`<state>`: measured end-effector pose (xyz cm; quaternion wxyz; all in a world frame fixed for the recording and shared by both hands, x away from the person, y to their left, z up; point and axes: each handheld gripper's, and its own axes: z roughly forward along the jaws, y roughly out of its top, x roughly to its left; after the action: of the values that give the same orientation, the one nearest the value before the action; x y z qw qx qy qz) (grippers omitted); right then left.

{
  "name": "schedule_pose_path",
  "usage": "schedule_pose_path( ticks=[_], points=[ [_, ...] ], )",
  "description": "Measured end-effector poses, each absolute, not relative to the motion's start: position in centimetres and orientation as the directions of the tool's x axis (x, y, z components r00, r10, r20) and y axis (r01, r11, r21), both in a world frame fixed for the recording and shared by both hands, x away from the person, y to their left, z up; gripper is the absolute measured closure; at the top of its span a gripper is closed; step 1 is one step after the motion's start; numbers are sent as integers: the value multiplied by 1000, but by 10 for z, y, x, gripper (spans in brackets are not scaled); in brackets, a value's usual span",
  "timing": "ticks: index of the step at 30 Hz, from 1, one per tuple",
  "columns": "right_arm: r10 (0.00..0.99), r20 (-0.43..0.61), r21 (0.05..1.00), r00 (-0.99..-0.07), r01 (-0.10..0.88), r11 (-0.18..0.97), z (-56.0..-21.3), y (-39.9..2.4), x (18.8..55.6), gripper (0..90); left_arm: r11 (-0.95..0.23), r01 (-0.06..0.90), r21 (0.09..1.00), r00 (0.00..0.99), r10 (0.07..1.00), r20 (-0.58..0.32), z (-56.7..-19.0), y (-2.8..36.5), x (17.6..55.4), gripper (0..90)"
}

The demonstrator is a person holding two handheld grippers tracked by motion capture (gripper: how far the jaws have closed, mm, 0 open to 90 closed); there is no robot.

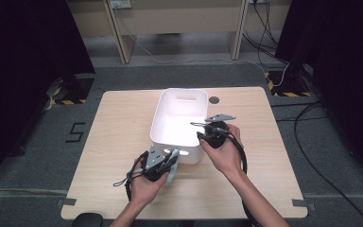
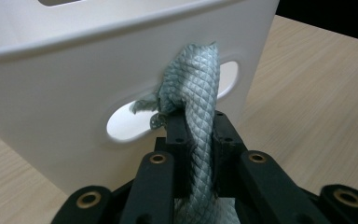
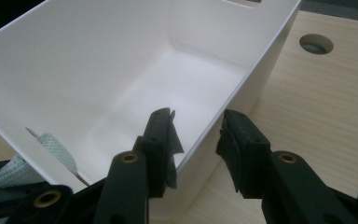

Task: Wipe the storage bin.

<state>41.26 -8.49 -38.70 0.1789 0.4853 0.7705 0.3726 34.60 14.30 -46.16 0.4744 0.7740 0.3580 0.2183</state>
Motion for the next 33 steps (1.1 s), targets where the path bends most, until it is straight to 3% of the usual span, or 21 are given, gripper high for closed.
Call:
schedule_pose_path(
  ticks=[33],
  points=[
    [881, 85, 749, -466, 613, 252, -387, -85, 413, 635, -329, 391, 859, 624, 781, 15, -488, 139, 348, 804]
  ],
)
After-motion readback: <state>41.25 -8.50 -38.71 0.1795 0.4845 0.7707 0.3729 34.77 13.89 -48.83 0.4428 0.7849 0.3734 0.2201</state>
